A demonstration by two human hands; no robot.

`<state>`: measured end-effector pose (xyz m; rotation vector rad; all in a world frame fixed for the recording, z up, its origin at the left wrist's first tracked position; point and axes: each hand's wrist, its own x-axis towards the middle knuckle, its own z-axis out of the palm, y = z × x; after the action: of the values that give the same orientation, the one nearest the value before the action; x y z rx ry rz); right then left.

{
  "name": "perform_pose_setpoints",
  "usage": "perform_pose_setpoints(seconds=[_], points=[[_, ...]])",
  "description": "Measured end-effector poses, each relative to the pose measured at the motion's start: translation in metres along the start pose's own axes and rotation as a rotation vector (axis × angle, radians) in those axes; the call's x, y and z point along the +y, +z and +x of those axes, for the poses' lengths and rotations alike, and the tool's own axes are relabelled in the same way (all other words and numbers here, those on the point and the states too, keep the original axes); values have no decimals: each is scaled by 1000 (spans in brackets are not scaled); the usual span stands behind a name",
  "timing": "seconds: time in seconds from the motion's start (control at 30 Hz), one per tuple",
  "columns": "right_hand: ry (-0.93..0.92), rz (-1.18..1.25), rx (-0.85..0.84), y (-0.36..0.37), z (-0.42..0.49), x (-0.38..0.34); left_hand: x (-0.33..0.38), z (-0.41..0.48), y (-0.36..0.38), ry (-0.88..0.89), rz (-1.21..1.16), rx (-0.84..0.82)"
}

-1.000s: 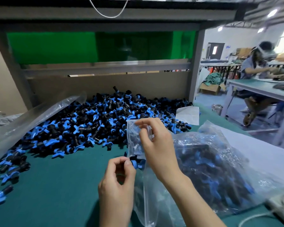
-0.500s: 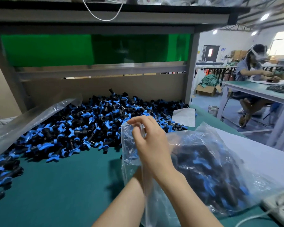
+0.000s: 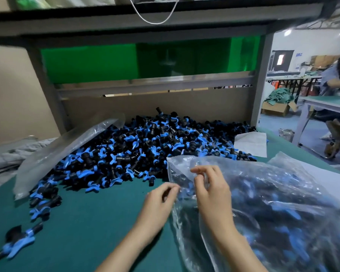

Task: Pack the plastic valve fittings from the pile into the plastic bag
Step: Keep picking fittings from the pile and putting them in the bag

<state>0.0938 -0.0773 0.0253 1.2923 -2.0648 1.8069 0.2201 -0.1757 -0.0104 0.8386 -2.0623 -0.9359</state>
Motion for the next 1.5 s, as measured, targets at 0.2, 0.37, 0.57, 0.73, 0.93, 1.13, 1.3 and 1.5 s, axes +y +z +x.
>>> perform_pose_setpoints(seconds=[0.2, 0.37, 0.57, 0.73, 0.93, 1.13, 1.3, 1.5], points=[[171, -209, -30, 17, -16, 37, -66, 16, -32, -160, 411, 122], [137, -230, -29, 19, -17, 42, -63, 46, -7, -177, 730, 159], [143, -195, -15, 19, -16, 45, -61, 66, -2, -249, 760, 211], [154, -190, -20, 18, -15, 45, -60, 46, -15, -306, 275, 391], [151, -203, -35, 18, -15, 45, -52, 7, -28, -340, -162, 432], [163, -180, -32, 18, -15, 44, -46, -9, -27, -313, -202, 359], [162, -171, -31, 17, -16, 45, -46, -7, -29, -311, -221, 348], [163, -167, -35, 17, -15, 45, -46, -6, -30, -335, -246, 342]])
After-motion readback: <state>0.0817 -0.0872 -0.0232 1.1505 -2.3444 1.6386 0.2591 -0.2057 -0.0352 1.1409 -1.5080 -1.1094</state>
